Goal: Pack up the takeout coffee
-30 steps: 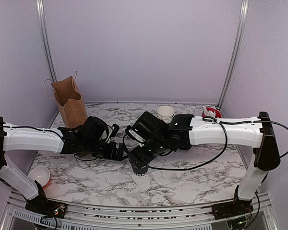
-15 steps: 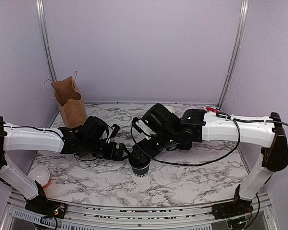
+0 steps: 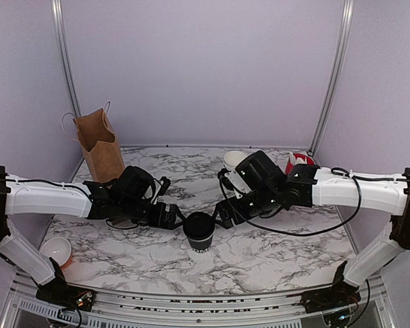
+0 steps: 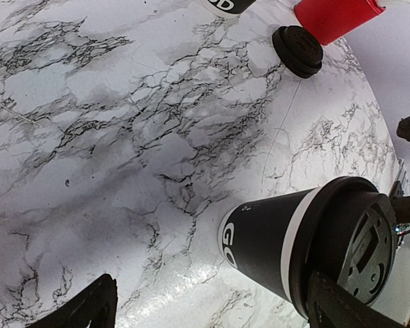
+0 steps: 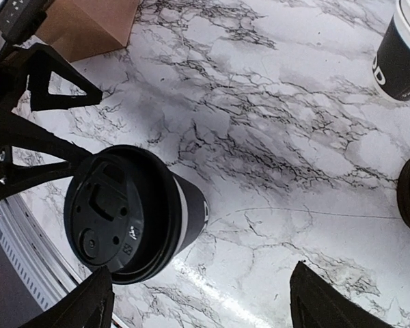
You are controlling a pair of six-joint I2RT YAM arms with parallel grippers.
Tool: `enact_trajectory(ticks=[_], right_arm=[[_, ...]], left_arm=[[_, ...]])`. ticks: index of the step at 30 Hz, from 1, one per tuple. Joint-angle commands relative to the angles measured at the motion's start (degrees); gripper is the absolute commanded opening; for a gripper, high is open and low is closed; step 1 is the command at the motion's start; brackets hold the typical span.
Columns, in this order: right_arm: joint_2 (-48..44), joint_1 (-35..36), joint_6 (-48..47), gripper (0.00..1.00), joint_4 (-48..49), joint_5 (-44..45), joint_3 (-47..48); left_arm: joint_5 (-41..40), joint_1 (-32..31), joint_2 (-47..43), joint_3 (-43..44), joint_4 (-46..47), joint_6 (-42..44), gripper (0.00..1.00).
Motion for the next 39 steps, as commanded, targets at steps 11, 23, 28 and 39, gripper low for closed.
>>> enact_trajectory(ticks=[11,23,28,39], right_arm=[[-3.5,-3.0,5.0,0.81,8.3,-4.6,-8.2],[-4.0,-3.5,5.8,0.80,8.9,-4.5,-9.5],[-3.5,-3.4,5.4,0.79,8.3,-4.3,-8.9],[-1.8,-3.3,4.2,0.77,7.3,-4.9,-7.2]], left_arm=[[-0.7,-0.3,0.6,1.5,-1.4,0.9,0.98],[-0.5,-0.3,0.6,1.4,-1.4,0.9,0.98],[-0.4,-0.3,0.7,1.6,-1.4,1.0,0.97],[-0.3,-0.3,0.9,1.8,-1.4,1.0,0.97]])
